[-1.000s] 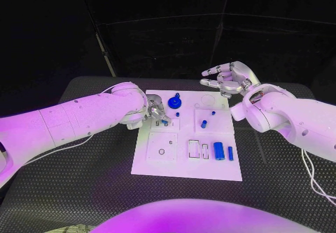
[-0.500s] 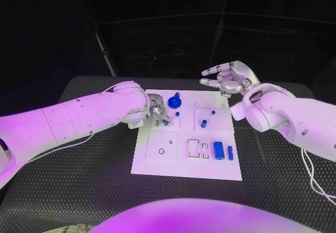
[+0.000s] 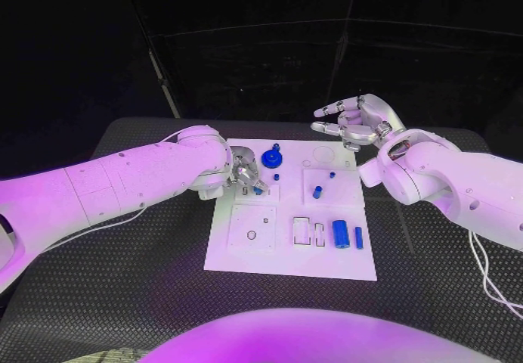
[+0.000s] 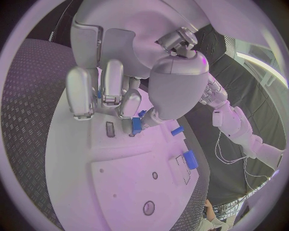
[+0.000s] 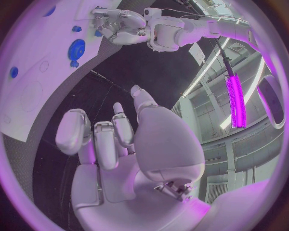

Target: Assemble the parts on the task board

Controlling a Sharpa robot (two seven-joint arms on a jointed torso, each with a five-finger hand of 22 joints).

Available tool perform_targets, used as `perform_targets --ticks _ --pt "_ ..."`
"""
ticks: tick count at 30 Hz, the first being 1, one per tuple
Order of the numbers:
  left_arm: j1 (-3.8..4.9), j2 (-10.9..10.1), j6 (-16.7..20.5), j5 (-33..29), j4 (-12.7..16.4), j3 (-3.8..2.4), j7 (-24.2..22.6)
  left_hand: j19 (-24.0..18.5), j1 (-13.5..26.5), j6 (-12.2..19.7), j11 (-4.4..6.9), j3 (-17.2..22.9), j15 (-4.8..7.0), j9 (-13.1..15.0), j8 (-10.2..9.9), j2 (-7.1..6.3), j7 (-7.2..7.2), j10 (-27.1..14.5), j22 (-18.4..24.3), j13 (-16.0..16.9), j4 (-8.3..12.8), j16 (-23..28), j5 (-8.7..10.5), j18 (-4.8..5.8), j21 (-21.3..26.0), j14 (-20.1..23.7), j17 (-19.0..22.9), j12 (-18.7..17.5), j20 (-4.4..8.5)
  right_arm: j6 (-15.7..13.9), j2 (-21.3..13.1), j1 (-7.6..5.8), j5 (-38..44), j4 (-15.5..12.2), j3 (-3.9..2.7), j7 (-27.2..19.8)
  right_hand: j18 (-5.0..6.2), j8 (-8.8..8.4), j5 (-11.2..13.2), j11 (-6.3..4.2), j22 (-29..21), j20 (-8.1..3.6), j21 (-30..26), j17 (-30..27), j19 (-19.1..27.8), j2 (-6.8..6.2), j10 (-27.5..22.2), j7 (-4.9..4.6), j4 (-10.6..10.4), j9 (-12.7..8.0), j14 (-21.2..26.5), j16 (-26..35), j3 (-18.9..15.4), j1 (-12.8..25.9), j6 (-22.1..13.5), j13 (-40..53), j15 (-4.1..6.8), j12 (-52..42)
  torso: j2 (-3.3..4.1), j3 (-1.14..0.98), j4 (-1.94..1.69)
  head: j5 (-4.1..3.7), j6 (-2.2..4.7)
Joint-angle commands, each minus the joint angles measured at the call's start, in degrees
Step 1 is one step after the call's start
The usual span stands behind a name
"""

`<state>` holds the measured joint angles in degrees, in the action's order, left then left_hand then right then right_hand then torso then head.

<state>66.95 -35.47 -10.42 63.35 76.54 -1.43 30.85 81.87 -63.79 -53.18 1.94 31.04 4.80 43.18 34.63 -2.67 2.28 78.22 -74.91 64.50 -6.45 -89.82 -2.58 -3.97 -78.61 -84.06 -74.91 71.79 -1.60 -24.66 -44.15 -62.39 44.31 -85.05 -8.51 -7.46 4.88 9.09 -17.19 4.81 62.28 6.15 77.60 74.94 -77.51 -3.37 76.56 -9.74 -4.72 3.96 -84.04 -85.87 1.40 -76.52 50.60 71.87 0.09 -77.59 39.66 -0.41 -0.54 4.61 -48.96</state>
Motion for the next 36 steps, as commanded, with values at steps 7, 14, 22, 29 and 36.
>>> perform_targets --ticks 7,14,22,29,36 --pt "-0.36 -0.3 -2.2 -0.1 -0.3 0.3 0.7 0.1 0.2 0.0 0.13 9.6 0.2 0.4 0.5 0.77 -0.33 -0.2 -3.4 -0.5 9.0 -0.2 -0.21 0.46 0.5 -5.9 -15.1 -0.3 0.16 0.5 0.1 -0.09 0.1 0.0 -0.04 -0.3 0.4 0.2 0.1 -0.23 0.0 -0.03 -0.3 5.1 0.2 0.32 0.0 0.18 0.1 0.0 -3.8 0.1 -0.4 0.4 -0.1 0.0 -0.18 -0.2 -0.01 0.0 0.02 -0.1 0.01" --pt "-0.36 -0.2 -2.6 0.1 -0.3 0.3 0.7 0.2 0.3 0.0 0.13 9.8 0.2 0.5 0.6 0.73 -0.32 -0.2 -3.4 -0.4 9.1 -0.2 -0.21 0.48 0.5 -5.9 -15.1 -0.2 0.17 0.5 0.1 -0.09 0.1 0.0 -0.04 -0.3 0.4 0.2 0.1 -0.23 0.0 -0.03 -0.3 5.1 0.2 0.32 0.0 0.18 0.1 0.0 -3.8 0.1 -0.4 0.4 -0.1 0.0 -0.18 -0.2 -0.03 0.0 -0.04 -0.14 -0.09" --pt "-0.37 -0.2 -2.9 0.4 -0.4 0.31 0.8 0.3 0.5 0.1 0.13 10.0 0.2 0.6 0.8 0.68 -0.33 -0.1 -3.6 -0.4 9.2 -0.2 -0.21 0.52 0.4 -5.9 -15.1 -0.2 0.17 0.5 0.1 -0.09 0.1 0.0 -0.04 -0.3 0.4 0.2 0.1 -0.23 0.0 -0.03 -0.3 5.1 0.2 0.32 0.0 0.18 0.1 0.0 -3.8 0.1 -0.4 0.4 -0.1 0.0 -0.18 -0.2 -0.02 -0.03 0.0 -0.11 -0.04" --pt "-0.38 -0.1 -3.5 1.1 -0.5 0.31 0.8 0.2 0.6 0.1 0.14 10.1 0.2 0.6 0.8 0.66 -0.33 -0.1 -3.5 -0.5 9.2 -0.2 -0.21 0.5 0.4 -5.9 -15.1 -0.3 0.17 0.5 0.1 -0.09 0.1 0.0 -0.04 -0.3 0.4 0.2 0.1 -0.23 0.0 -0.03 -0.3 5.1 0.2 0.32 0.0 0.18 0.1 0.0 -3.8 0.1 -0.4 0.4 -0.1 0.0 -0.18 -0.2 0.02 -0.03 0.01 -0.06 -0.2" --pt "-0.39 -0.2 -4.1 1.9 -0.6 0.32 0.9 0.2 0.6 0.1 0.14 10.1 0.2 0.6 0.8 0.66 -0.33 -0.1 -3.5 -0.5 9.2 -0.2 -0.21 0.5 0.4 -5.9 -15.1 -0.3 0.17 0.5 0.0 -0.09 0.1 0.0 -0.04 -0.3 0.4 0.2 0.1 -0.23 0.0 -0.03 -0.3 5.1 0.2 0.32 0.0 0.18 0.1 0.0 -3.8 0.1 -0.4 0.4 -0.1 0.0 -0.18 -0.2 -0.01 0.0 -0.03 -0.07 -0.3"
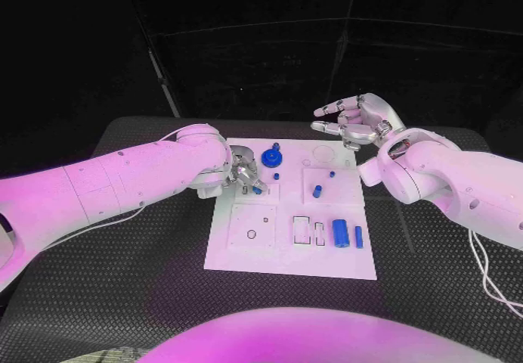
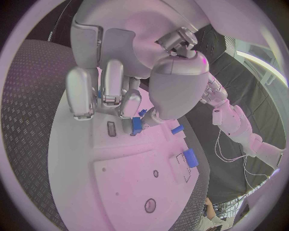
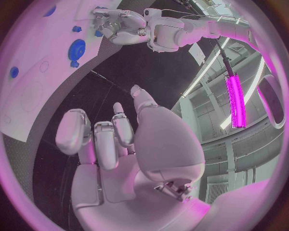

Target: Assemble the parts on the task board

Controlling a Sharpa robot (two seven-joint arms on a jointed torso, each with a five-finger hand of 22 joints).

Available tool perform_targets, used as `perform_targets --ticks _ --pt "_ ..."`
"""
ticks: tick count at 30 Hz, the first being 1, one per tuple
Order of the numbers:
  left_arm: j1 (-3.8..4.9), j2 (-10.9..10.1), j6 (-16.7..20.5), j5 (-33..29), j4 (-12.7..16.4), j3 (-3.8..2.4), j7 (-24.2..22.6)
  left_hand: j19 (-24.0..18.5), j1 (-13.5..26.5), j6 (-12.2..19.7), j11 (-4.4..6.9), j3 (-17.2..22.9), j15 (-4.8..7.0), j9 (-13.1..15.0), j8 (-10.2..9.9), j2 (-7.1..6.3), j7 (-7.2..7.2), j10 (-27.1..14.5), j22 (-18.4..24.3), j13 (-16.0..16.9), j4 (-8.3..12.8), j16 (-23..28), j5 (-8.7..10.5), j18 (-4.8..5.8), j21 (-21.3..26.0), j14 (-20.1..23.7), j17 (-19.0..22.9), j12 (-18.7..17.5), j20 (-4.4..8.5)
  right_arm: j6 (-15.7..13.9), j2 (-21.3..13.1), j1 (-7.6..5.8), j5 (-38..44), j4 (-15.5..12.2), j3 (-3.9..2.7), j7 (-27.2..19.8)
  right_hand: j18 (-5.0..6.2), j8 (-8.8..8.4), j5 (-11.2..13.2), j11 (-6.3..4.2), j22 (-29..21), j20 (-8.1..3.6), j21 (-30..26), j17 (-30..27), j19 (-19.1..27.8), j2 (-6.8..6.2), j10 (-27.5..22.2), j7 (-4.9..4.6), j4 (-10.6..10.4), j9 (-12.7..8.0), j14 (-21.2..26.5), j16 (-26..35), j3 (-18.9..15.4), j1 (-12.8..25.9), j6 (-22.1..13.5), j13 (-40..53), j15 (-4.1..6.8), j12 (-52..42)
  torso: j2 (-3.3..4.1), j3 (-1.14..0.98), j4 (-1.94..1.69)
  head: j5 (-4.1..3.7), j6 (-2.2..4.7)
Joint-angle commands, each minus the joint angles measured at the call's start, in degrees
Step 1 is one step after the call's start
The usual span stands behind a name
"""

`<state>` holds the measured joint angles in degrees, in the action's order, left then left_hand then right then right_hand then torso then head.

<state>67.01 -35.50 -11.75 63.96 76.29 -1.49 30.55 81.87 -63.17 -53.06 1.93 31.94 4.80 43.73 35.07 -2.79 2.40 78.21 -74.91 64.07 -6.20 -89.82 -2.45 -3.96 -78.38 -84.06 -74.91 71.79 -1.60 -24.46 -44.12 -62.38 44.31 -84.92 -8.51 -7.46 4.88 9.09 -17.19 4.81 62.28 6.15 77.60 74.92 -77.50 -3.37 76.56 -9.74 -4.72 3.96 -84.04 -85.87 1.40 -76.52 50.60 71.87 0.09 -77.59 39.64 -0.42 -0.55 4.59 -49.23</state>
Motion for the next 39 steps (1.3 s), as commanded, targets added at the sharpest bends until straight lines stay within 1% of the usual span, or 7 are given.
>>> perform_targets --ticks 1,15,22,30,39 --pt "-0.46 -0.2 -2.8 1.3 -0.3 0.39 1.2 0.2 0.0 0.0 0.15 9.2 0.2 0.1 0.4 0.78 -0.45 -0.1 -3.5 -0.1 9.0 -0.2 -0.33 0.5 0.2 -5.9 -15.1 -0.3 0.17 0.3 0.0 -0.09 0.1 -0.1 -0.04 -0.3 0.4 0.2 0.1 -0.23 0.0 -0.03 -0.3 5.1 0.2 0.32 0.0 0.18 0.1 0.0 -3.8 0.1 -0.4 0.4 -0.1 0.0 -0.18 -0.2 0.01 0.01 -0.04 -0.07 -0.01" --pt "-0.48 -0.1 -2.8 2.0 -0.4 0.4 1.2 0.3 0.2 0.0 0.15 9.3 0.2 0.1 0.5 0.76 -0.45 -0.1 -3.6 -0.2 9.1 -0.2 -0.34 0.51 0.2 -5.9 -15.1 -0.3 0.17 0.3 -0.1 -0.09 0.1 -0.2 -0.04 -0.3 0.4 0.2 0.1 -0.23 0.0 -0.03 -0.3 5.1 0.2 0.32 0.0 0.18 0.1 0.0 -3.8 0.1 -0.4 0.4 -0.1 0.0 -0.18 -0.2 0.01 0.0 -0.01 -0.01 0.0" --pt "-0.53 0.2 -2.6 2.2 -0.6 0.43 1.2 0.2 0.5 0.0 0.13 9.3 0.2 0.3 0.7 0.73 -0.45 -0.1 -3.5 -0.2 9.0 -0.2 -0.32 0.5 0.2 -5.9 -15.1 -0.3 0.18 0.3 -0.1 -0.1 0.1 -0.3 -0.04 -0.3 0.4 0.25 0.1 -0.24 0.0 -0.04 -0.3 5.1 0.2 0.35 0.0 0.19 0.1 0.0 -3.8 0.2 -0.4 0.4 -0.1 0.0 -0.17 -0.2 0.04 -0.01 0.0 -0.04 -0.04" --pt "-0.56 0.6 -2.9 2.6 -1.0 0.7 1.3 0.3 1.3 -0.1 0.15 8.9 0.2 0.5 1.0 0.56 -0.51 0.1 -3.6 -0.1 8.8 -0.2 -0.3 0.52 0.2 -5.9 -15.1 -0.1 0.18 0.3 -0.2 -0.1 0.1 -0.3 -0.04 -0.3 0.41 0.26 0.1 -0.24 0.0 -0.04 -0.3 5.1 0.2 0.36 0.0 0.19 0.1 0.0 -3.8 0.2 -0.4 0.4 -0.1 0.0 -0.17 -0.2 0.0 0.01 -0.04 -0.05 -0.2" --pt "-0.57 0.8 -3.7 3.1 -1.2 0.91 1.3 0.3 2.0 -0.3 0.27 8.2 0.26 0.7 1.5 0.52 -0.68 0.2 -3.7 0.0 8.7 -0.2 -0.28 0.54 0.2 -5.9 -15.1 0.0 0.21 0.3 -0.2 -0.1 0.1 -0.4 -0.04 -0.3 0.41 0.26 0.1 -0.24 0.0 -0.04 -0.3 5.1 0.2 0.36 0.0 0.19 0.1 0.0 -3.8 0.2 -0.4 0.4 -0.1 0.0 -0.17 -0.2 0.01 0.01 0.0 0.02 -0.28"
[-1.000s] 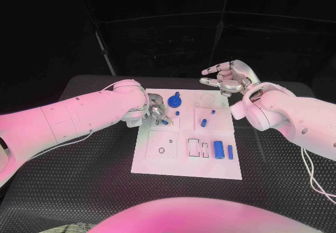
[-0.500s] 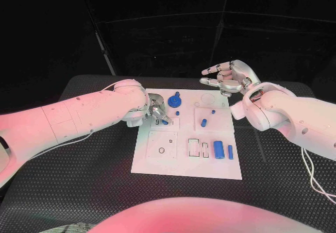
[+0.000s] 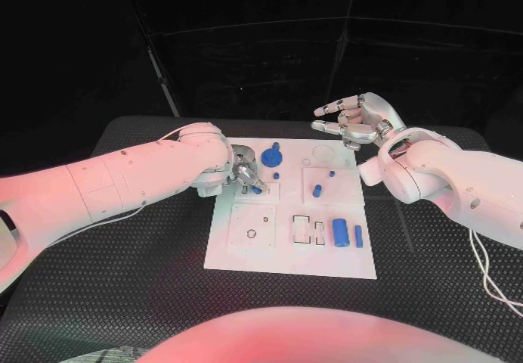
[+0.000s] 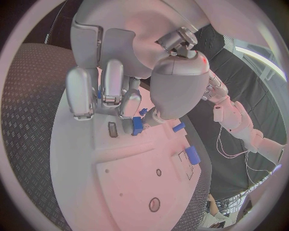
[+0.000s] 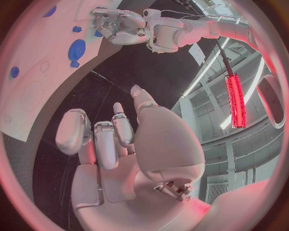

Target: Assemble the parts on the task board

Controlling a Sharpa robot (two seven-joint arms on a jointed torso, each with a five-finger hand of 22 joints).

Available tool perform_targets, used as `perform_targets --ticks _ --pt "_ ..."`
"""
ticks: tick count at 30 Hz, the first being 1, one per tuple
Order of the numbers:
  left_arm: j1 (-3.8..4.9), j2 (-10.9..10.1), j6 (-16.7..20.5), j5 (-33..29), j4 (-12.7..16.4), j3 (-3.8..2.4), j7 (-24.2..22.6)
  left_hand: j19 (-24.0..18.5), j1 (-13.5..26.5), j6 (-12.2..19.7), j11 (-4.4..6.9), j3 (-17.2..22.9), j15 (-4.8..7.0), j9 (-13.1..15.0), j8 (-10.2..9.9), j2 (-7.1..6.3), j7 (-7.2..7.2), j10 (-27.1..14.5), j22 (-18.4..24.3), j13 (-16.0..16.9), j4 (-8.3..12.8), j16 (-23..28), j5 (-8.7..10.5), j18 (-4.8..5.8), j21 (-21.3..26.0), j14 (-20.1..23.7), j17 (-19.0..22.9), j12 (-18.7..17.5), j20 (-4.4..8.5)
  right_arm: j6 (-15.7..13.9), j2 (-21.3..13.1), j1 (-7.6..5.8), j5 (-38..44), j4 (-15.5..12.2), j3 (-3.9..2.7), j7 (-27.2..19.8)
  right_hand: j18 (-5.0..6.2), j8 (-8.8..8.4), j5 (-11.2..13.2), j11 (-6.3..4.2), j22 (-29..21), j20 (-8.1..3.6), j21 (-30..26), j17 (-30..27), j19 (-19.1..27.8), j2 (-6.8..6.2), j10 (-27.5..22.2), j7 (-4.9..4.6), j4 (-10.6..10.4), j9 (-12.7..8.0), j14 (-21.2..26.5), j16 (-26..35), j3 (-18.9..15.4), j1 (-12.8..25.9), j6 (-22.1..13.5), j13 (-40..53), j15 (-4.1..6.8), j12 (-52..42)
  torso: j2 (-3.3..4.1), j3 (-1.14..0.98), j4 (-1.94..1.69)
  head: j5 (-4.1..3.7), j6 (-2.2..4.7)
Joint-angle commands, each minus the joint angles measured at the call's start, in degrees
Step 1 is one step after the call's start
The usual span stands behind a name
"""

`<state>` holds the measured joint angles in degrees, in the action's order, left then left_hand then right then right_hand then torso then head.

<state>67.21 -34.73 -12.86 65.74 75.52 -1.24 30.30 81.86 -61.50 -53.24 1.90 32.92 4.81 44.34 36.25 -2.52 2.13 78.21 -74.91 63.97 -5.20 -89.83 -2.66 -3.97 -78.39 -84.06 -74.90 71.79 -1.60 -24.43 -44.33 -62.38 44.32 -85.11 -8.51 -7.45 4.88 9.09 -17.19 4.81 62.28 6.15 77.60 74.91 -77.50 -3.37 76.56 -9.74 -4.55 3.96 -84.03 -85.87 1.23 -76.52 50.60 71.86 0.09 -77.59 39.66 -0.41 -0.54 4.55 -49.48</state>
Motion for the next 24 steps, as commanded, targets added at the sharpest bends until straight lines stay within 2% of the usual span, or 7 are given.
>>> perform_targets --ticks 1,7,17,24 --pt "-0.78 0.0 -2.6 1.5 -0.4 0.66 1.6 0.4 0.3 -0.2 0.31 7.1 0.27 0.1 0.3 0.27 -0.44 0.2 -3.7 0.1 7.6 -0.2 -0.08 0.55 0.2 -5.9 -15.1 0.1 0.22 0.3 0.0 -0.1 0.1 -0.2 -0.04 -0.3 0.41 0.26 0.1 -0.24 0.0 -0.04 -0.3 5.1 0.2 0.36 0.0 0.19 -0.1 0.0 -3.8 0.2 -0.3 0.4 -0.1 0.0 -0.17 -0.2 -0.01 0.0 -0.01 0.06 -0.03" --pt "-0.78 -0.1 -2.6 2.0 -0.4 0.69 1.6 0.5 1.1 -0.5 0.47 6.0 0.38 0.3 0.8 0.21 -0.65 0.4 -3.9 0.3 7.3 -0.2 -0.07 0.59 0.0 -5.9 -15.1 0.2 0.3 0.3 0.0 -0.1 0.1 -0.2 -0.04 -0.3 0.41 0.26 0.1 -0.24 0.0 -0.04 -0.3 5.1 0.2 0.36 0.0 0.19 -0.1 0.0 -3.8 0.2 -0.3 0.4 -0.1 0.0 -0.17 -0.2 -0.03 0.0 -0.03 0.08 -0.1" --pt "-0.85 -0.2 -1.1 2.1 0.0 0.7 1.5 0.7 2.9 -0.9 0.74 2.8 0.61 0.5 1.3 -0.63 -1.01 0.6 -4.2 0.4 6.3 -0.2 -0.07 0.65 -0.1 -5.9 -15.1 0.5 0.5 0.2 -0.1 -0.1 0.1 -0.2 -0.04 -0.4 0.41 0.26 0.1 -0.24 0.0 -0.04 -0.3 5.1 0.2 0.36 0.0 0.19 -0.1 0.0 -3.8 0.2 -0.3 0.4 -0.1 0.0 -0.17 -0.2 0.0 -0.01 -0.03 0.06 -0.14" --pt "-1.22 -0.5 2.5 2.3 0.8 0.7 1.4 1.0 1.1 -1.1 1.08 3.0 0.88 0.6 1.6 1.12 -1.34 0.9 -4.6 0.8 7.1 -0.2 -0.08 0.76 -0.5 -5.9 -15.1 0.9 0.71 0.2 -0.1 -0.1 0.1 -0.2 -0.04 -0.4 0.41 0.26 0.1 -0.24 0.0 -0.04 -0.3 5.1 0.2 0.36 0.0 0.19 -0.1 0.0 -3.8 0.2 -0.3 0.4 -0.1 0.0 -0.17 -0.2 -0.03 0.0 -0.03 0.09 -0.14"
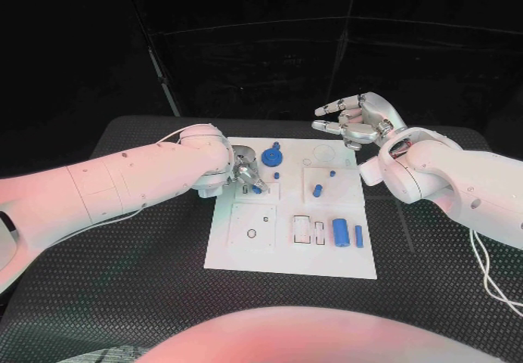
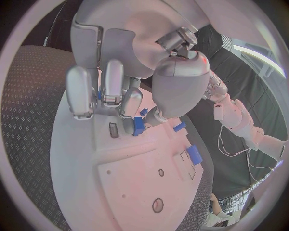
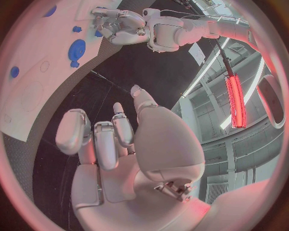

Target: Assemble the parts on the task board

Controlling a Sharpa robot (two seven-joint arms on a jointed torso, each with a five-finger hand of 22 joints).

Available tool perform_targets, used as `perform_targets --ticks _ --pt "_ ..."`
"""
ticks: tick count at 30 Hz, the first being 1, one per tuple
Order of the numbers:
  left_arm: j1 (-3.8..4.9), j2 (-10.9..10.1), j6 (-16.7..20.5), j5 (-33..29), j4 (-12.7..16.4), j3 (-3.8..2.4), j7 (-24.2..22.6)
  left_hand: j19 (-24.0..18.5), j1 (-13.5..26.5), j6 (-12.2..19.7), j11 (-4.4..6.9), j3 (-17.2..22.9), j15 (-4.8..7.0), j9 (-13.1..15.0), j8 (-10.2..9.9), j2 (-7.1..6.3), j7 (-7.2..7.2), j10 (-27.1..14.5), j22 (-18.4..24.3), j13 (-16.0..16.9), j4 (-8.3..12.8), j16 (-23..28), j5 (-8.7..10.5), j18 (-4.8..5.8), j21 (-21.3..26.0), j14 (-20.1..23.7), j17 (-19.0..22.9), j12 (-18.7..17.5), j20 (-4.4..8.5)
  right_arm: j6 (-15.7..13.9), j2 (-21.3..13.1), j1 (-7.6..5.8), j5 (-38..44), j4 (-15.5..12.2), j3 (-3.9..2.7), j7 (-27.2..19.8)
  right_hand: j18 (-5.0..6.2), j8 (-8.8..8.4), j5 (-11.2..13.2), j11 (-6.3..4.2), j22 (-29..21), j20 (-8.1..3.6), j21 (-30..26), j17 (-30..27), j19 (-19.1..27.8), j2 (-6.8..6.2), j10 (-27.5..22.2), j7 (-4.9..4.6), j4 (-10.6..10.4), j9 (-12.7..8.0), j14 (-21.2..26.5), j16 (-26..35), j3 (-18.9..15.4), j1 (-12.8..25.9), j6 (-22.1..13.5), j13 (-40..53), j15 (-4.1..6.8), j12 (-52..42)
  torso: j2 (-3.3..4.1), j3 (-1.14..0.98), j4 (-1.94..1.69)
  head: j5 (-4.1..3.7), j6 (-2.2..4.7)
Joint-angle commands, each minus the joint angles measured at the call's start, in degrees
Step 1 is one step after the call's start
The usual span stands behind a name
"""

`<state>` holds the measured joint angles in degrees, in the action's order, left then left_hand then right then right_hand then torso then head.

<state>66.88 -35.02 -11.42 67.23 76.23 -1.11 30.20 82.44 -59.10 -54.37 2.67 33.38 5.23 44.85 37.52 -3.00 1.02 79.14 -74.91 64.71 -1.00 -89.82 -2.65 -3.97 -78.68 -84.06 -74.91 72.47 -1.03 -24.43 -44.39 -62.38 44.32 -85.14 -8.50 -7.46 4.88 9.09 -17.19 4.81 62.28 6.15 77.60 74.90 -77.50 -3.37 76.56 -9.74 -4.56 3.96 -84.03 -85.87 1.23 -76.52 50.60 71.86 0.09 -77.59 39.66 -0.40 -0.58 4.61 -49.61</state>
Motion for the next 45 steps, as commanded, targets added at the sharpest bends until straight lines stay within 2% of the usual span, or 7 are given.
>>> perform_targets --ticks 1,8,16,45 --pt "-0.98 -0.3 1.6 0.8 0.2 0.58 1.5 0.4 -1.3 0.0 0.31 2.6 0.46 0.1 0.4 1.6 -0.24 0.0 -4.6 0.1 2.9 -0.2 -0.08 0.76 -0.2 -5.9 -15.1 0.2 0.15 0.2 0.0 -0.1 0.1 -0.2 -0.04 -0.4 0.41 0.26 0.1 -0.24 0.0 -0.04 -0.3 5.1 0.2 0.36 0.0 0.19 -0.1 0.0 -3.8 0.2 -0.3 0.4 -0.1 0.0 -0.17 -0.2 -0.04 -0.01 0.0 0.03 -0.01" --pt "-1.74 -1.2 4.6 1.0 1.5 0.58 1.3 0.6 -1.7 0.0 0.33 2.5 0.5 0.2 0.5 2.04 -0.24 0.1 -4.9 0.2 3.1 -0.2 -0.08 0.83 -0.5 -5.9 -15.1 0.3 0.21 0.2 0.0 -0.09 0.1 0.0 -0.04 -0.5 0.41 0.26 0.1 -0.24 0.0 -0.04 -0.3 5.1 0.2 0.36 0.0 0.19 -0.1 0.0 -3.8 0.2 -0.3 0.4 -0.1 0.0 -0.17 -0.2 -0.06 -0.01 0.0 0.08 0.02" --pt "-2.21 -1.8 5.9 2.3 2.8 0.58 1.3 0.7 -1.8 0.0 0.34 2.5 0.52 0.2 0.5 2.18 -0.25 0.1 -5.0 0.2 3.1 -0.2 -0.08 0.87 -0.6 -5.9 -15.1 0.3 0.23 0.3 0.1 -0.08 0.1 0.1 -0.04 -0.5 0.41 0.3 0.1 -0.24 -0.1 -0.05 -0.4 5.1 0.2 0.37 0.0 0.19 -0.1 0.0 -3.8 0.2 -0.3 0.5 -0.1 0.0 -0.16 -0.2 -0.05 0.0 0.01 0.17 0.1" --pt "-2.63 -2.1 6.2 9.6 4.0 0.58 1.5 0.9 -2.2 0.0 0.4 2.4 0.56 0.4 0.8 2.4 -0.31 0.3 -5.3 0.4 3.5 -0.2 -0.08 0.96 -0.9 -5.9 -15.1 0.5 0.3 0.6 0.2 -0.07 0.1 0.2 -0.03 -0.5 0.41 0.3 0.1 -0.24 -0.1 -0.05 -0.4 5.1 0.2 0.37 0.0 0.19 -0.1 0.0 -3.8 0.2 -0.3 0.5 -0.1 0.0 -0.16 -0.2 0.01 -0.01 0.04 0.2 -0.04"
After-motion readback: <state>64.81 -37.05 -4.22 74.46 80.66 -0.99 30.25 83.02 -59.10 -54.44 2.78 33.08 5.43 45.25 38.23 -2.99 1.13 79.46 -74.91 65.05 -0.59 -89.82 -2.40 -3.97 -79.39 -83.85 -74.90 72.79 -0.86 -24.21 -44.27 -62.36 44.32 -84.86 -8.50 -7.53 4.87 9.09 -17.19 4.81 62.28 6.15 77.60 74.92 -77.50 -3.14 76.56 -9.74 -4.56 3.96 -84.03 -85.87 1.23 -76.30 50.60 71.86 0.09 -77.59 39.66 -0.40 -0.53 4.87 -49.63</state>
